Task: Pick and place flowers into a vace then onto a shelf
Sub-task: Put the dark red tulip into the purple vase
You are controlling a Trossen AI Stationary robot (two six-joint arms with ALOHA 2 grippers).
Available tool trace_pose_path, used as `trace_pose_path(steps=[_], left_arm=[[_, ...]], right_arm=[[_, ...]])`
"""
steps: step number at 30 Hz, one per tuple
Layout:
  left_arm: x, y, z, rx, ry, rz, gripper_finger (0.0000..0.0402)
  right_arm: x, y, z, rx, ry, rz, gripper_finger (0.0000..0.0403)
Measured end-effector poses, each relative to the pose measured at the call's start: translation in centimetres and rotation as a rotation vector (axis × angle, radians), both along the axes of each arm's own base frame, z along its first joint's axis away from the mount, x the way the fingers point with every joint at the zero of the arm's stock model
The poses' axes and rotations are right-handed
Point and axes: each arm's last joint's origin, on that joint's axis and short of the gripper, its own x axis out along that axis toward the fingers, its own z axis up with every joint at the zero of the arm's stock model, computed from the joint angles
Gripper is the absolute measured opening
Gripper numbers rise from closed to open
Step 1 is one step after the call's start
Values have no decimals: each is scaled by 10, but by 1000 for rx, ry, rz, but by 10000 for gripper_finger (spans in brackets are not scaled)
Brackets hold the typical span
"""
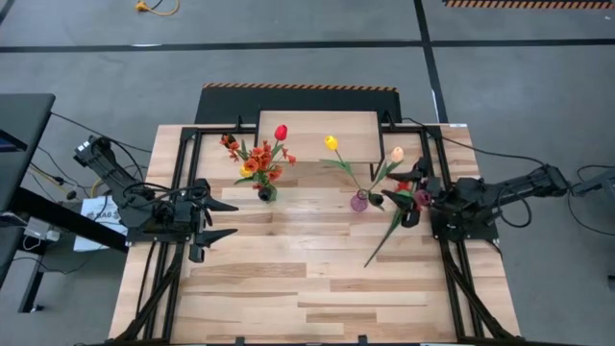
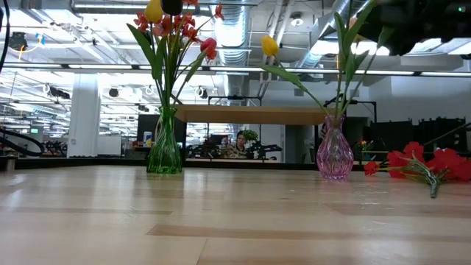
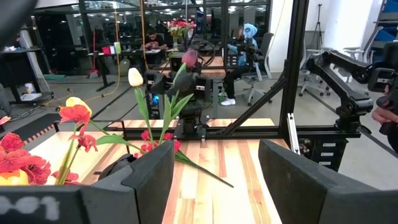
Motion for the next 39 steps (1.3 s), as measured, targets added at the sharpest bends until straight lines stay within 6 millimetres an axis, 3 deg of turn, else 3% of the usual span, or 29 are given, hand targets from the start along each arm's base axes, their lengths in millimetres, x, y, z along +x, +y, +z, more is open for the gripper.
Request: trace_pose_path(steps=[20,31,39], left_arm=[[0,0,0,-1,-1,0,224],[0,0,0,0,1,0,224],[0,0,0,2,4,0,224]], right_arm=[[39,-13,51,36,187,30,190],[59,-29,61,151,407,26,241],[52,-31,88,164,519,9,258]])
